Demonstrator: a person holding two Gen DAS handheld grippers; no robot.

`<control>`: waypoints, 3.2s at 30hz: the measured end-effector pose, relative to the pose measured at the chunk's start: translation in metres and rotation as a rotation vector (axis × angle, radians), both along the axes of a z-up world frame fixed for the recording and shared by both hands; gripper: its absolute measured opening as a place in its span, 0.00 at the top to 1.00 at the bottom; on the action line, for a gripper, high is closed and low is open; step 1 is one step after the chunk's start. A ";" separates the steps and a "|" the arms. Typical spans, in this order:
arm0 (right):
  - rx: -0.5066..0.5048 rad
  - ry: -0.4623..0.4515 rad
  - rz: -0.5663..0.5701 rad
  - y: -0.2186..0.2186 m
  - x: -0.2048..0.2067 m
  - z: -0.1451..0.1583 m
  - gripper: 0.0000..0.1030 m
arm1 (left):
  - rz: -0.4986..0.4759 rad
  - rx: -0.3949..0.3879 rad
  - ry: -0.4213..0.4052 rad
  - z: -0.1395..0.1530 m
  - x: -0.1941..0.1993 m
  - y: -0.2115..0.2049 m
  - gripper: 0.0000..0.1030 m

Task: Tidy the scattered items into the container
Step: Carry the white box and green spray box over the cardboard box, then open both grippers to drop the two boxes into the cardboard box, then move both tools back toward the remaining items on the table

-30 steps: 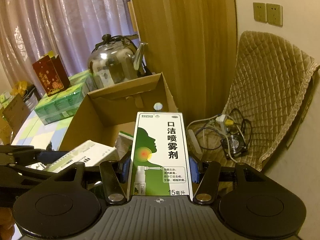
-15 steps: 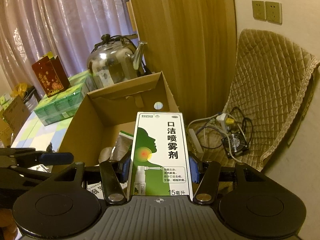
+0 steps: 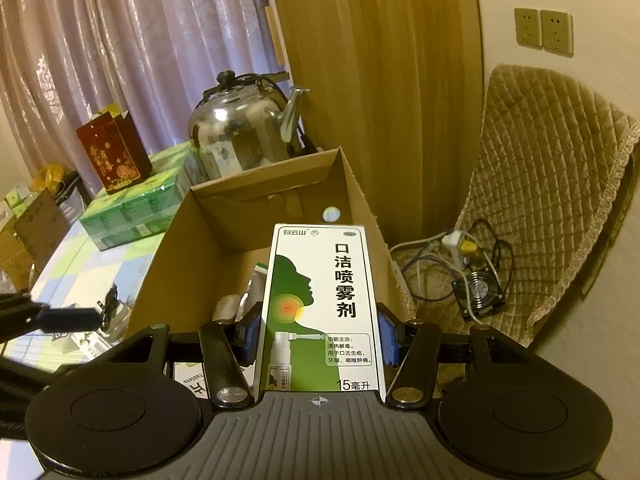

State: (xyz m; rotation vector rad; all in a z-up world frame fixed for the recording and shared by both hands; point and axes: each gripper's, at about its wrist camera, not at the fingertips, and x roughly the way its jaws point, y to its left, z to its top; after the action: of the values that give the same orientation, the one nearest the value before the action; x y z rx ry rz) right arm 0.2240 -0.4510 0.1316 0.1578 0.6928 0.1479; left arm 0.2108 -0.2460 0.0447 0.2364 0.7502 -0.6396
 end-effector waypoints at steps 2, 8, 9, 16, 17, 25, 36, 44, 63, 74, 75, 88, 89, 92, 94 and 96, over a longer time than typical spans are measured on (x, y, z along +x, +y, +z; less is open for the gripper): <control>-0.003 -0.003 0.003 0.000 -0.001 0.000 0.49 | -0.014 0.001 0.005 0.000 -0.005 0.006 0.35; -0.005 0.001 0.013 0.005 0.001 -0.001 0.49 | -0.030 0.085 0.016 -0.020 -0.002 -0.004 0.29; -0.005 0.003 0.015 0.006 0.001 -0.002 0.49 | -0.026 0.086 0.020 -0.023 0.000 -0.007 0.29; -0.010 0.014 0.026 0.009 0.002 -0.006 0.49 | -0.001 0.073 0.016 -0.029 0.002 -0.006 0.33; -0.013 0.016 0.028 0.009 0.002 -0.007 0.49 | 0.004 0.075 0.012 -0.028 0.002 -0.005 0.32; -0.037 0.048 0.055 0.020 0.005 -0.017 0.49 | 0.054 0.018 0.015 -0.022 0.000 0.013 0.33; -0.054 0.058 0.057 0.028 0.011 -0.025 0.49 | 0.105 -0.034 0.033 -0.022 -0.002 0.032 0.32; -0.048 0.025 0.042 0.025 0.003 -0.011 0.48 | 0.156 -0.084 0.039 -0.020 -0.007 0.057 0.28; -0.005 -0.036 0.179 0.099 -0.064 0.020 0.14 | 0.324 -0.103 0.016 -0.009 -0.057 0.156 0.19; -0.017 -0.062 0.371 0.176 -0.085 0.023 0.07 | 0.492 -0.064 0.005 -0.012 -0.083 0.236 0.07; -0.023 -0.062 0.383 0.181 -0.086 0.022 0.07 | 0.501 -0.061 0.006 -0.012 -0.084 0.241 0.07; -0.107 -0.023 0.490 0.235 -0.088 -0.004 0.05 | 0.570 -0.042 0.039 -0.035 -0.075 0.287 0.04; -0.115 -0.022 0.498 0.239 -0.087 -0.007 0.05 | 0.569 -0.041 0.040 -0.037 -0.073 0.289 0.04; -0.139 -0.012 0.516 0.250 -0.081 -0.016 0.05 | 0.565 -0.037 0.049 -0.044 -0.062 0.295 0.03; -0.154 -0.003 0.527 0.256 -0.075 -0.024 0.05 | 0.567 -0.033 0.054 -0.050 -0.053 0.300 0.03; -0.176 0.007 0.535 0.262 -0.068 -0.032 0.05 | 0.567 -0.026 0.059 -0.056 -0.043 0.305 0.03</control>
State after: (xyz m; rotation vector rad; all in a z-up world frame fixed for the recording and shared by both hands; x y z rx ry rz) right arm 0.1562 -0.1890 0.0994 -0.1997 0.7396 0.5960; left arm 0.1681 0.0589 -0.0113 -0.0249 0.8190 -0.1182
